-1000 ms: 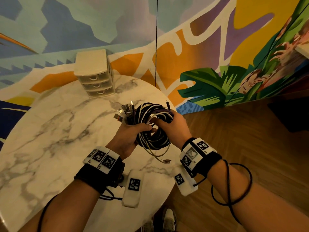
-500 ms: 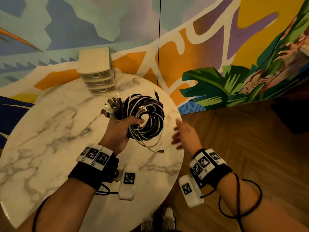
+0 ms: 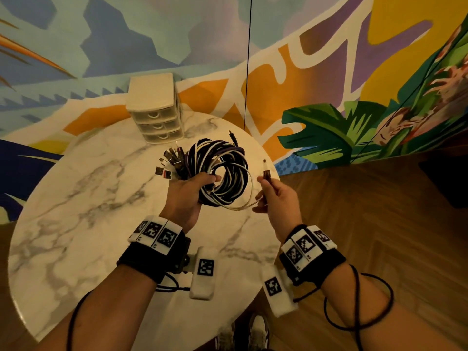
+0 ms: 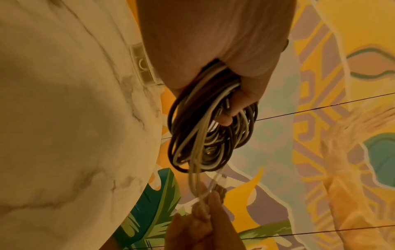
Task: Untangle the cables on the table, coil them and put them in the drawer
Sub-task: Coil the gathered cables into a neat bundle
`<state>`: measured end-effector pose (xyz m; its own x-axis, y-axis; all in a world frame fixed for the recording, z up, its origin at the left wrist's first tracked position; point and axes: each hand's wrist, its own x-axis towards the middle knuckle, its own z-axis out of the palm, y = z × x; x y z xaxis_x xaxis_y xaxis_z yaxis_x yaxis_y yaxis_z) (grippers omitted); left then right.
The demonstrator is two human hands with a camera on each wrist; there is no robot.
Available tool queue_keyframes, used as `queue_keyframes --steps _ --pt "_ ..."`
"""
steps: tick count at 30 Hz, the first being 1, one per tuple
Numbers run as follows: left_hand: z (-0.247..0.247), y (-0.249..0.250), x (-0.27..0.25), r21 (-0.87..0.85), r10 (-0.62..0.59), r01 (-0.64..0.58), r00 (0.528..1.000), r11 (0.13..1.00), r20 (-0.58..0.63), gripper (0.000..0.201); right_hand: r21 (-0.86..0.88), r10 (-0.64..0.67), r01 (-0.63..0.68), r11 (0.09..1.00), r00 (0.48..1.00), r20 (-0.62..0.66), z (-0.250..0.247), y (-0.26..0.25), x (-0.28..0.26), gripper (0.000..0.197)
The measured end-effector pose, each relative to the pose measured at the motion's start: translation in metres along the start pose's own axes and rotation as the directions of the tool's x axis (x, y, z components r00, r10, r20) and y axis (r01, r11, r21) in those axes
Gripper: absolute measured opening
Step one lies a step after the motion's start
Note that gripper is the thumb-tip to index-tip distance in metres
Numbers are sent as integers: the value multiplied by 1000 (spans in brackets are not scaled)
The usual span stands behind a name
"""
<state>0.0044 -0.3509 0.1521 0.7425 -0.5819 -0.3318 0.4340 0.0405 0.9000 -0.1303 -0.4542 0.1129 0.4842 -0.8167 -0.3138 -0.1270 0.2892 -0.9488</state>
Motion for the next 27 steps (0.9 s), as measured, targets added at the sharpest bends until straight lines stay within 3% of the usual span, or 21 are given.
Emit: queue_keyframes --steps 2,5,7,13,16,20,24,27 --pt "0 0 1 -7 2 -2 1000 1000 -6 23 -127 -137 133 983 990 -22 1 -1 0 21" --pt "0 2 0 -13 15 -15 1000 1000 0 25 -102 -163 156 982 984 -71 -2 -6 2 20" --pt "1 2 -1 -21 23 -23 1000 1000 -5 28 -94 -257 250 964 964 -74 -2 -15 0 14" --pt "1 2 0 -49 57 -57 998 997 7 29 -189 -514 561 806 822 246 6 -33 -6 26" --pt "-2 2 2 -72 62 -62 998 995 0 33 -242 -496 634 734 745 446 5 -38 -8 25" --pt "-5 -1 2 -84 59 -59 998 995 6 41 -311 -439 689 654 681 586 7 -50 -7 24" --pt "-8 -5 3 -90 48 -49 999 995 -4 43 -444 -394 694 567 702 594 11 -52 8 24" --pt "-5 -5 1 -78 66 -65 998 995 9 40 -546 -366 721 426 690 625 17 -49 12 24"
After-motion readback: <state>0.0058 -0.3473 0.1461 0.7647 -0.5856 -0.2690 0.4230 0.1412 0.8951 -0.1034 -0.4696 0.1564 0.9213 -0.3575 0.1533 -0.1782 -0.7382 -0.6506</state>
